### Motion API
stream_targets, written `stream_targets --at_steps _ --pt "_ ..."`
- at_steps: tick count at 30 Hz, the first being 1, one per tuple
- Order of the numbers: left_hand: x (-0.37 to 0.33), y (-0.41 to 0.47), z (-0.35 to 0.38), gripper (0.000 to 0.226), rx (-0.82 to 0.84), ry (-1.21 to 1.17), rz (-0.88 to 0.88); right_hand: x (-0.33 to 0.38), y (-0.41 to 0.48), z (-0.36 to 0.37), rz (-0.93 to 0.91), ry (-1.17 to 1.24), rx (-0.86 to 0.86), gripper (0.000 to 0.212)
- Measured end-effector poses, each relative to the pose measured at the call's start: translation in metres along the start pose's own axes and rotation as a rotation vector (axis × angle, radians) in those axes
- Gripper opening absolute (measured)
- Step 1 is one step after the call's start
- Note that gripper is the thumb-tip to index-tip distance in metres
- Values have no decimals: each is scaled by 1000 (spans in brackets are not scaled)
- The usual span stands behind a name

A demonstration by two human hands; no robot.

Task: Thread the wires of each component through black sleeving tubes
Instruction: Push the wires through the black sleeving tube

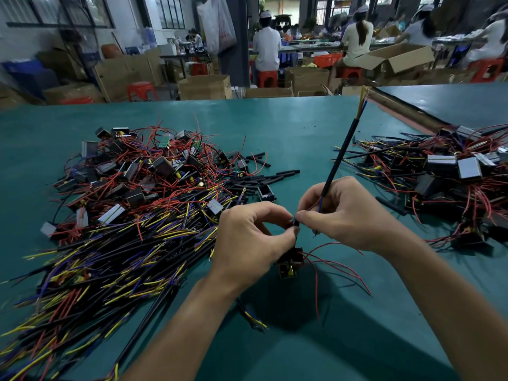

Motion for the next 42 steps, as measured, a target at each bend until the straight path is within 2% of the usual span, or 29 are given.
stream_targets --at_steps 5,13,18,22,27,29,31,36,42 --pt "4 0 0 12 -57 28 -19 0 -1 2 4 1 5 14" --pt "5 1 5 9 -42 -106 -64 -2 0 4 63 20 -2 17" --pt "9 3 4 12 -17 -97 -102 0 0 8 25 32 -34 16" --pt "11 4 5 17 84 -228 -256 1 -2 6 -58 -45 -9 19" --pt "12 -2 10 20 304 -556 -671 4 -4 6 -199 -113 51 12" --pt "11 -4 12 23 360 -632 -735 5 -5 6 -207 -102 64 10" --pt "9 -4 12 22 355 -618 -705 6 -5 4 -182 -82 67 11" --pt "6 3 6 17 176 -436 -468 3 -2 0 -74 38 1 15" --pt "2 5 5 14 146 -425 -341 1 1 -1 25 109 -46 19"
Point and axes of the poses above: each hand's wrist, its own y-axis towards the middle knuckle, its own z-axis out of the palm, x = y × z, the point moved 4 cm from there along y, towards the middle knuckle, and after that the axes turned 3 degrees about z, right-handed, at the moved point
